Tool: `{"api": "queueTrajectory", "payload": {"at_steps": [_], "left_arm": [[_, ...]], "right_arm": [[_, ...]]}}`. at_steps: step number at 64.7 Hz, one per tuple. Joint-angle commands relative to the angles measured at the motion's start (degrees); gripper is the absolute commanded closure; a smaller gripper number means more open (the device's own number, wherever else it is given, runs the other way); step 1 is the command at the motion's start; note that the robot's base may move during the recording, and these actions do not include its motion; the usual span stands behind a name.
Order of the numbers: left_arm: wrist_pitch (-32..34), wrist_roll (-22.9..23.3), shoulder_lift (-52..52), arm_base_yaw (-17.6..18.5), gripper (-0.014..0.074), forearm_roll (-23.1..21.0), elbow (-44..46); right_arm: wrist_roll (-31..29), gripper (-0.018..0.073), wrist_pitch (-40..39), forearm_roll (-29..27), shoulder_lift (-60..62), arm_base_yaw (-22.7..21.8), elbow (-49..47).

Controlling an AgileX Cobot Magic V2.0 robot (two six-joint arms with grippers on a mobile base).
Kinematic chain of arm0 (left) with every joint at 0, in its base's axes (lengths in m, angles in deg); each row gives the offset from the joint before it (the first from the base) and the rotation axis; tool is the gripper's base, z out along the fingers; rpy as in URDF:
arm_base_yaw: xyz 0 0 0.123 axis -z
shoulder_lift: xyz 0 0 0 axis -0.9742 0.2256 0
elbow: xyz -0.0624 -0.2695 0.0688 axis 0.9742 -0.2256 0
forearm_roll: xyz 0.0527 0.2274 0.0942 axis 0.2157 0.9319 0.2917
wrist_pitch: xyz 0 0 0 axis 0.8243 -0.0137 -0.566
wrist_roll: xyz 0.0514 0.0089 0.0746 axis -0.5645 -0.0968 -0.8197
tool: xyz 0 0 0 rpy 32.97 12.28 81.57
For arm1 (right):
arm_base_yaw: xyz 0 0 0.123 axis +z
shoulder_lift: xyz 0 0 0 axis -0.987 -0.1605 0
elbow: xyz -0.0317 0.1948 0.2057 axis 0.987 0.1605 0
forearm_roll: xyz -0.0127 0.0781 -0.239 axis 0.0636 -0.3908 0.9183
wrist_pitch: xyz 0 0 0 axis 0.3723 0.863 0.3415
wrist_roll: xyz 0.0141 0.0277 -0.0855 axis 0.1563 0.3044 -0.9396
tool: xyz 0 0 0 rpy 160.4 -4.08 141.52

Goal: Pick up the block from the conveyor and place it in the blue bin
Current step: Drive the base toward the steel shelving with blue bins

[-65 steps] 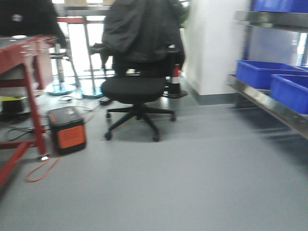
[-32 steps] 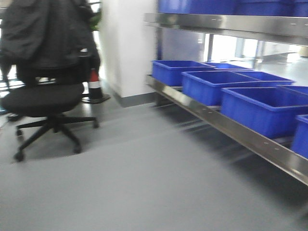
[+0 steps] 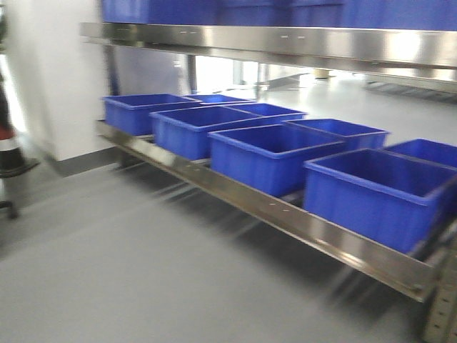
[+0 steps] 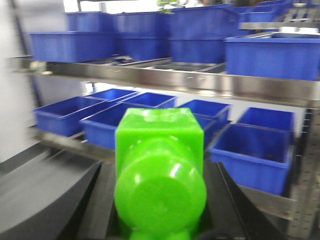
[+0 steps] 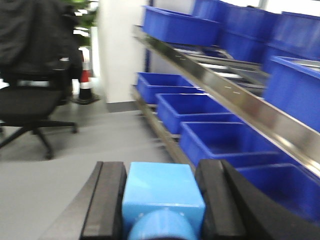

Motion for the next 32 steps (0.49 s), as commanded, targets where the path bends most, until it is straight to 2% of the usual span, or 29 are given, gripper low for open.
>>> {"api": "queueTrajectory", "payload": {"at_steps": [1,32], "left_arm": [[0.88,0.43,-0.22,0.45,0.0707,-0.26,-0.03],[0.88,0.43,-0.22,0.45,0.0707,-0.26,-0.03]], "right_arm": [[-0.24,0.0721,-1.24,0.06,0.21,0.19,-0.46],[-0.24,0.0721,-1.26,0.06,0.21,1.12,-0.46]]}}
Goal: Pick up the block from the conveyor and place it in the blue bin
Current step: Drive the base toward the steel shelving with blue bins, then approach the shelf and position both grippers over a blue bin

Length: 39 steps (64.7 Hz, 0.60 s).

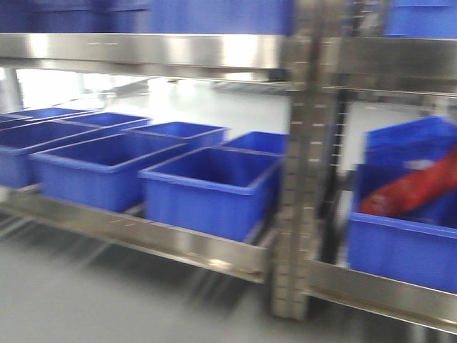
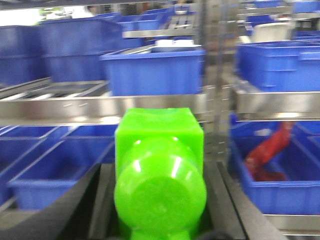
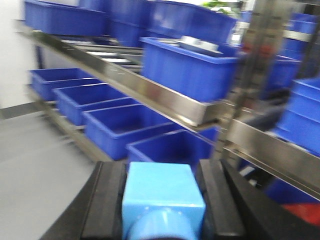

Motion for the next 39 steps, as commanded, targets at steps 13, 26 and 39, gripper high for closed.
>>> {"api": "queueTrajectory", "payload": {"at_steps": [13,26,39], "left_arm": [[0.88,0.43,-0.22,0.45,0.0707,-0.26,-0.03],[0.88,0.43,-0.22,0.45,0.0707,-0.26,-0.03],[0.88,0.43,-0.22,0.45,0.0707,-0.26,-0.03]], "right_arm": [[-0.24,0.0721,-1.26,0.06,0.21,0.08,-0.46],[-0.24,0.0721,-1.26,0.06,0.21,0.08,-0.46],[-0.24,0.0721,-1.26,0.06,0.21,0.08,-0.46]]}}
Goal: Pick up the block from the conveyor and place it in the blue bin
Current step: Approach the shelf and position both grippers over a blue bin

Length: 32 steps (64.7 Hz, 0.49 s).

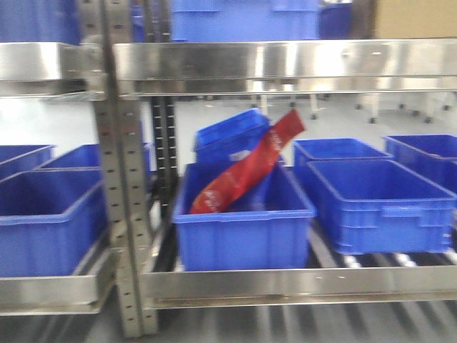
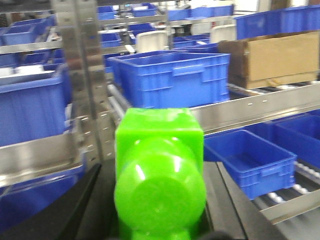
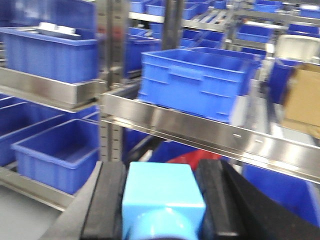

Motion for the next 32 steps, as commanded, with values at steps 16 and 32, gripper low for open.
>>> {"api": "queueTrajectory", "payload": {"at_steps": [16,32], "left_arm": [[0.88,0.43,-0.22,0.45,0.0707,-0.26,-0.03],[0.88,0.43,-0.22,0.45,0.0707,-0.26,-0.03]], "right_arm": [[-0.24,0.0721,-1.26,0.06,0.21,0.08,-0.46],[-0.24,0.0721,-1.26,0.06,0.21,0.08,-0.46]]}}
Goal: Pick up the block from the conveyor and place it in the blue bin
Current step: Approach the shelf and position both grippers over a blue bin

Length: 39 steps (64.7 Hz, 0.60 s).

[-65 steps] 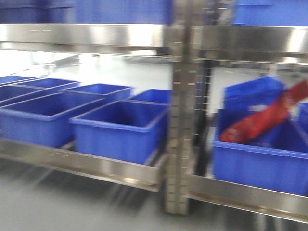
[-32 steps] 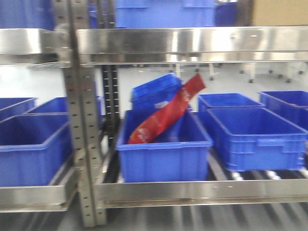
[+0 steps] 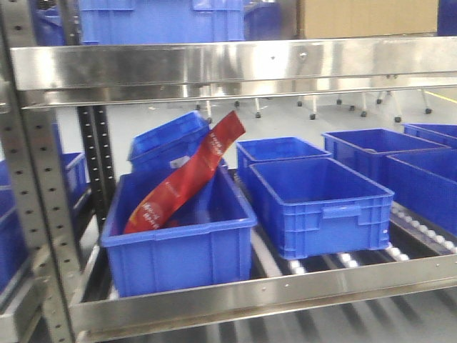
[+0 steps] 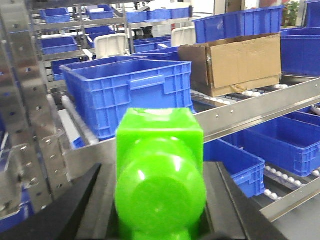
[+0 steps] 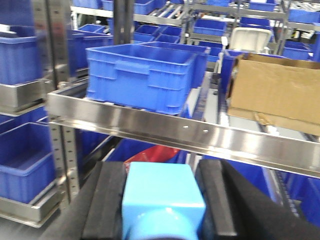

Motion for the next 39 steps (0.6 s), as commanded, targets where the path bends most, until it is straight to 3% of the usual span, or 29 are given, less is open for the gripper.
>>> {"api": "queueTrajectory", "payload": {"at_steps": [1,39], "left_arm": [[0.88,0.43,-0.22,0.45,0.0707,-0.26,-0.03],[0.88,0.43,-0.22,0.45,0.0707,-0.26,-0.03]], "right_arm": [[-0.24,0.0721,-1.26,0.06,0.21,0.08,-0.46],[-0.24,0.0721,-1.26,0.06,0.21,0.08,-0.46]]}}
